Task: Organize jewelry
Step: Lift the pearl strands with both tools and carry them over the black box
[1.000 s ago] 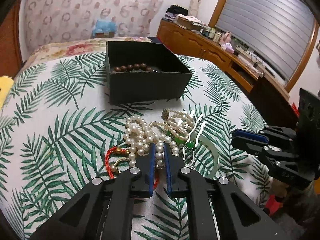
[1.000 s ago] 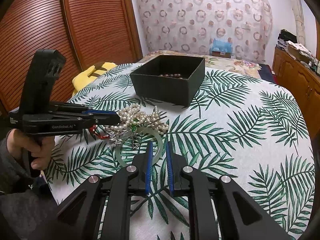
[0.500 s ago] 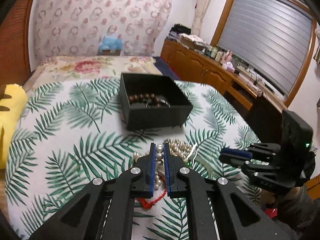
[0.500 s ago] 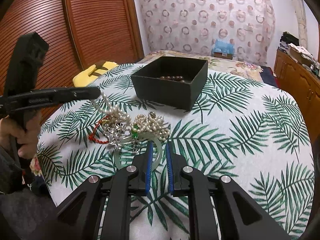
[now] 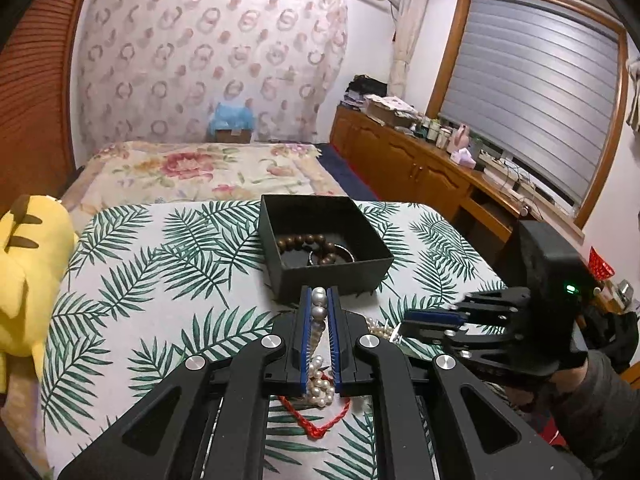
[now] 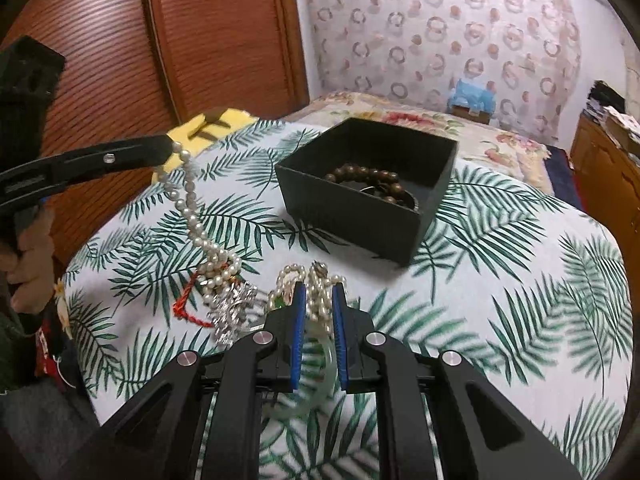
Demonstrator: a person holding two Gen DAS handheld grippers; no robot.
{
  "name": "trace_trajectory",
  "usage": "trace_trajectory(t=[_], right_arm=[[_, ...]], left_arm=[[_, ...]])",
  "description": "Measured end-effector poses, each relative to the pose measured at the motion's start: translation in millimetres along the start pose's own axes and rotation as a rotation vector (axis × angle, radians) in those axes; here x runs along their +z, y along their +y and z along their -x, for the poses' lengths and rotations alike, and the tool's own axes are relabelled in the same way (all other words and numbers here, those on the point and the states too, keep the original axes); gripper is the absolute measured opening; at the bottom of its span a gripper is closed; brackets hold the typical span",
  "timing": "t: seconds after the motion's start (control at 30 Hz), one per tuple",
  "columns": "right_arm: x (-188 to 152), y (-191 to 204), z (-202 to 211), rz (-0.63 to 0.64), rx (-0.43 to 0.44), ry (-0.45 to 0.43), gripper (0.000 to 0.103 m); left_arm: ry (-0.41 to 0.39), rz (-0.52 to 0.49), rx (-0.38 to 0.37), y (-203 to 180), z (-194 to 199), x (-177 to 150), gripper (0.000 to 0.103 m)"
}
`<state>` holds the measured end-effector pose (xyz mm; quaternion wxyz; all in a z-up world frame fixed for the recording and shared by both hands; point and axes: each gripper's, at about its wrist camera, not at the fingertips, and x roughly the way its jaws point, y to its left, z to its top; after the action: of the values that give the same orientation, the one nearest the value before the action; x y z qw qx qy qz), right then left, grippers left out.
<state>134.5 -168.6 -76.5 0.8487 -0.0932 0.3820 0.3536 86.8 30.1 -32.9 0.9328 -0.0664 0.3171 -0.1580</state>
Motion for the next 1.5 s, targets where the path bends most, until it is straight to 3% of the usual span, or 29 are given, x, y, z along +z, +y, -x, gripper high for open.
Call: trace_trajectory(t=[0.4,0.47,0.6,0.63,0.67,0.73,1.1,1.5], right_arm=[[16,-8,-46,0.014,-0.012,0.152,0.015],[15,-7,-50,0.024,-0.025,0.165,0.026],[15,-6,-52,0.033,-0.025,0.165,0.027],[15,-7,-52,0.034,-0.021,0.165,0.026],[16,-7,-52,0.035,-0.014,0.164,0.015],[17,-7,-53,0.038,0.000,0.165,0.006],[36,-10,1,0.065,-0.079,0.014,0.005],[68,-24,67,0.068,-0.127,-0.137,0.005]], left_arm=[[0.005,0.000,-0.004,4,0,-3,0.007],[0.005,0.000,-0.004,3,0,-3,0.007],[0.006,0.000,-0.004,4,0,-5,0.007],[0.006,0.000,-0.005,3,-1,-5,0.007],[0.007,-0.001,-0.005,3,-1,-5,0.007],[0.007,-0.006,-0.005,0,0,-7,0.007],[-0.011,-0.031,-0.006,-10,0,8,0.007],[-0.081,-0.073,-0.018,-27,14,46,0.007]])
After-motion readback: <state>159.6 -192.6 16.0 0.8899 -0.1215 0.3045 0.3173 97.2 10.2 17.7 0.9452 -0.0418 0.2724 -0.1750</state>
